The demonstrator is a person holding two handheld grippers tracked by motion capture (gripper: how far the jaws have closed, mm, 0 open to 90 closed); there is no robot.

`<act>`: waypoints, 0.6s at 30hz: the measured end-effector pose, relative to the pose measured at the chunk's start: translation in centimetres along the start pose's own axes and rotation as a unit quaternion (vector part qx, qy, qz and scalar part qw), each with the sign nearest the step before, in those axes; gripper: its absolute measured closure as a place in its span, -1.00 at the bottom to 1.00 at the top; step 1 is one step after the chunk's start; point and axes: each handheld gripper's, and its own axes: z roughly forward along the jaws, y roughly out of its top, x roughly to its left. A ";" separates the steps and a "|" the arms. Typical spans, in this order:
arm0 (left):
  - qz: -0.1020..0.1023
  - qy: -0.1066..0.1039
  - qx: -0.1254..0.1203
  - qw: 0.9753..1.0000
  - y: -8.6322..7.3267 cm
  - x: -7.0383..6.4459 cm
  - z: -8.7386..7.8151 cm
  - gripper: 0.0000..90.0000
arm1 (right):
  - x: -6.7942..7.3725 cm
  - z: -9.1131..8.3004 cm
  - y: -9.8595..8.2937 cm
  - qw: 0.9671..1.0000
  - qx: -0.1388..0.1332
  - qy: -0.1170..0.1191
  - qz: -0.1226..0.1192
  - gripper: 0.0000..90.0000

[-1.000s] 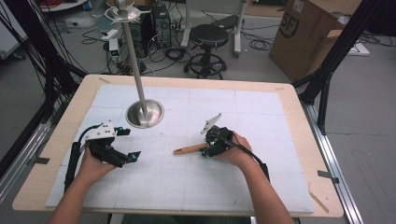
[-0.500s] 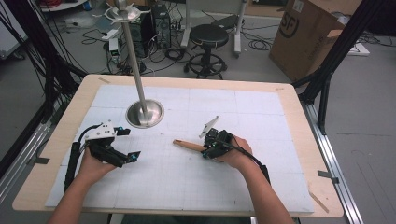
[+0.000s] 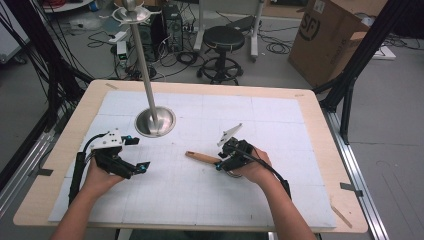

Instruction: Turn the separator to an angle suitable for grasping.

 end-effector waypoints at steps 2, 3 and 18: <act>-0.003 0.000 -0.005 1.000 0.0 0.1 -0.2 -0.96 | 0.0 -0.5 0.1 1.000 -0.016 0.001 0.004 0.17; -0.005 -0.001 -0.008 1.000 0.0 0.1 -0.3 -0.96 | 0.0 -0.7 0.1 1.000 -0.025 0.001 0.007 0.15; -0.003 -0.003 -0.012 1.000 0.0 0.2 -0.5 -0.96 | -0.6 -1.5 -0.2 0.999 -0.047 -0.002 0.021 0.04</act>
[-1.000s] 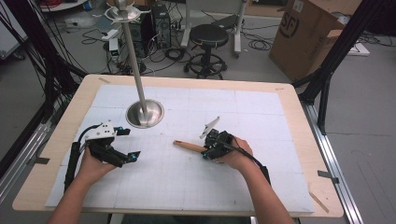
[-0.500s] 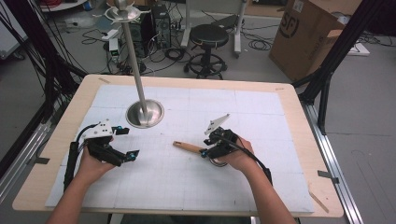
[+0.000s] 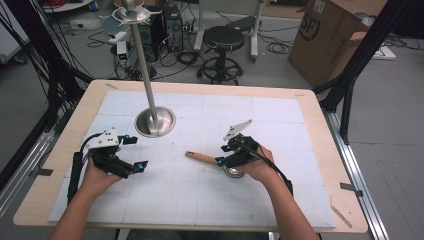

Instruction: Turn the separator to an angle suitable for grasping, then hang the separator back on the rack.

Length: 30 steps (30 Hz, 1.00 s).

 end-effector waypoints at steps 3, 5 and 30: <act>-0.002 0.001 0.000 1.000 0.0 0.1 0.0 -0.96 | -0.1 0.2 0.0 1.000 0.002 0.000 -0.001 0.04; -0.002 0.001 0.001 1.000 -0.1 0.1 0.0 -0.96 | -0.3 0.4 0.0 1.000 0.002 0.004 0.000 0.04; 0.009 0.007 0.020 1.000 -0.2 -0.5 -0.2 -0.96 | -0.3 3.1 0.7 0.995 0.098 0.015 -0.028 0.10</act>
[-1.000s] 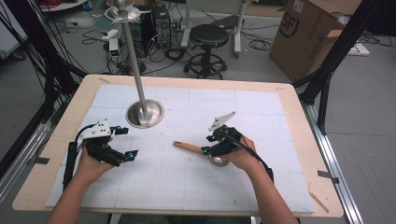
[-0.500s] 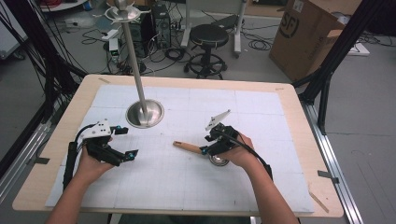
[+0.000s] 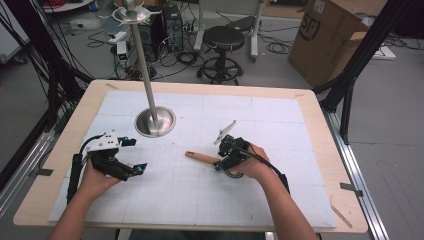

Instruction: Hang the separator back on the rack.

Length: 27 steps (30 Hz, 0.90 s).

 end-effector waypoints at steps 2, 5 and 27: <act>-0.003 0.000 -0.001 1.000 0.0 0.0 0.1 -0.96 | 0.0 0.4 0.0 1.000 0.011 0.000 -0.006 0.10; -0.003 -0.001 -0.002 1.000 0.0 0.0 0.1 -0.96 | 0.1 0.4 0.1 1.000 0.014 -0.001 -0.008 0.11; 0.000 -0.001 0.001 1.000 0.0 -0.1 0.1 -0.96 | 0.8 0.5 1.4 0.997 0.074 -0.005 -0.023 0.53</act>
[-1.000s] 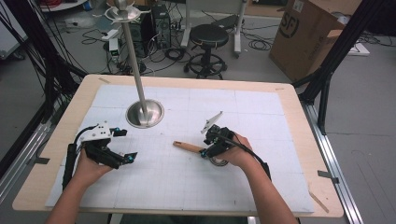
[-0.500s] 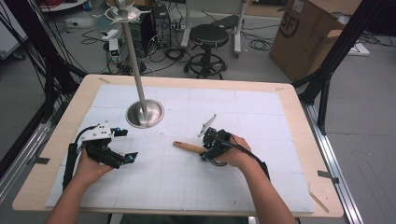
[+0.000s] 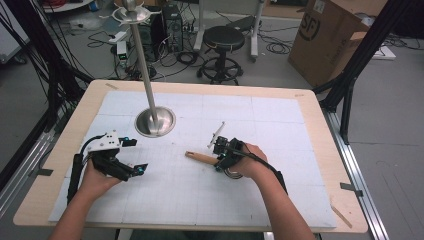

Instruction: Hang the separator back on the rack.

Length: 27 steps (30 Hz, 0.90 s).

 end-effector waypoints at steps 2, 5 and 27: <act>-0.002 0.001 -0.002 1.000 0.0 0.0 0.0 -0.96 | 0.1 0.0 0.1 1.000 0.001 -0.005 0.002 0.53; -0.001 0.000 0.000 1.000 0.0 0.1 0.0 -0.96 | 0.3 0.0 0.1 1.000 0.001 -0.011 0.002 0.54; -0.002 0.000 -0.002 1.000 0.0 0.1 0.0 -0.96 | -0.8 -6.3 0.0 0.966 -0.251 0.040 0.041 0.54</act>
